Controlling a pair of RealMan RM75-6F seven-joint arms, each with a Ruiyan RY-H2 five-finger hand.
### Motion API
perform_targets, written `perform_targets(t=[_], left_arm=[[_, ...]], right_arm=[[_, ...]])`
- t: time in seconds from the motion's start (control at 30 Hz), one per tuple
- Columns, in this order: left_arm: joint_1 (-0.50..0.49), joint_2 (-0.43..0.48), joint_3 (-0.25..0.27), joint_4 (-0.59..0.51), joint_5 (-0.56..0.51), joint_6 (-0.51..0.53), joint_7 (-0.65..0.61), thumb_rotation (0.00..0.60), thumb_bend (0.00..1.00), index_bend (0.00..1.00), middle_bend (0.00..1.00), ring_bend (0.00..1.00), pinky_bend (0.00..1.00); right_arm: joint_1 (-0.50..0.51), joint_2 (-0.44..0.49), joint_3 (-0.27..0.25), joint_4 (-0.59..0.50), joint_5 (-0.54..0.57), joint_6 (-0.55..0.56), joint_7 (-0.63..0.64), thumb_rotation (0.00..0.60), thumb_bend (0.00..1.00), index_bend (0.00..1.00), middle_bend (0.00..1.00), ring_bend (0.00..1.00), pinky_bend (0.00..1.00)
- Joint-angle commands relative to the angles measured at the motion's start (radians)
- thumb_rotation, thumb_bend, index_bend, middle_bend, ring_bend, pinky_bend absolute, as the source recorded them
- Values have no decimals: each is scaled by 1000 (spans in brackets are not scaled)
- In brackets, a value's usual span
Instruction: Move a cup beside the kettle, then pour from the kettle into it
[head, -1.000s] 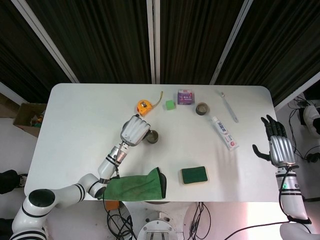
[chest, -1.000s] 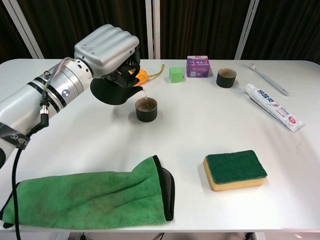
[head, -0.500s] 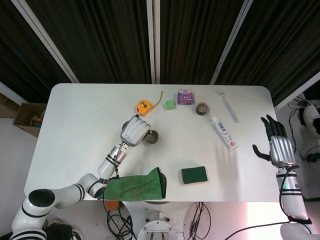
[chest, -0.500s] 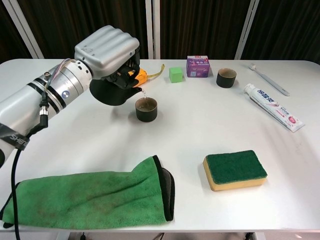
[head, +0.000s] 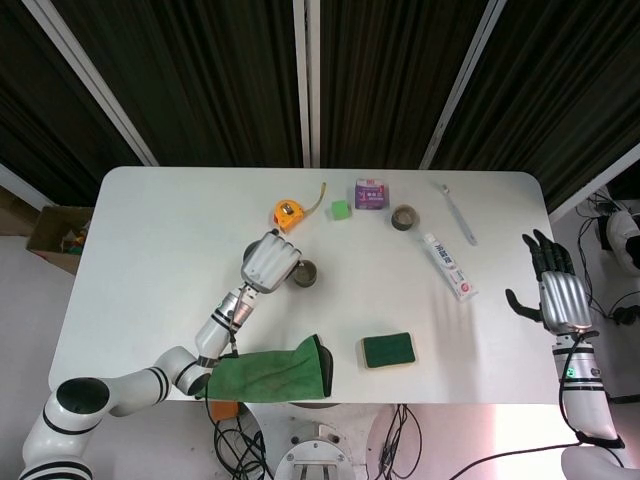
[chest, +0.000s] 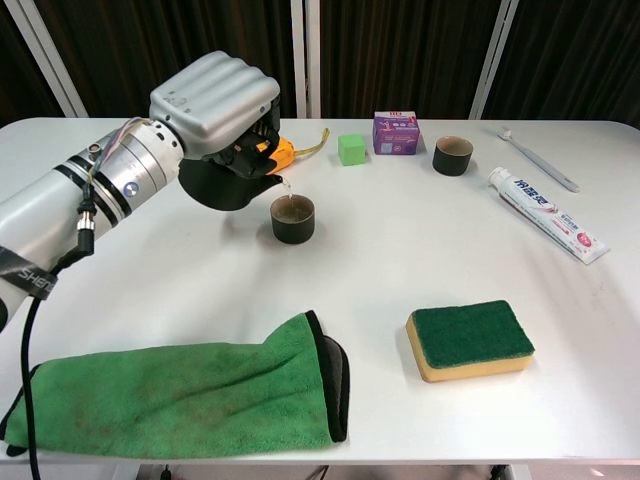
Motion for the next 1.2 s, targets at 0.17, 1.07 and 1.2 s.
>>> perform_targets(t=[0.17,1.07,1.2], left_arm=[[3,3,-1,-7,-4,-3,3,600,369,1000,1000,1000,713],[4,3,4,-2,7,4,16,600,370,1000,1000,1000,713],[4,4,5,-4,9,6,16,600,369,1000,1000,1000,713]], right_arm=[[0,0,0,1,-1,0,2,600,277,0,0,0,0],[-3,-2,-2,-1,-6,8,-4,600,278,0,0,0,0],[-2,-3,-2,-2,-5,6,-5,600,277,0,0,0,0]])
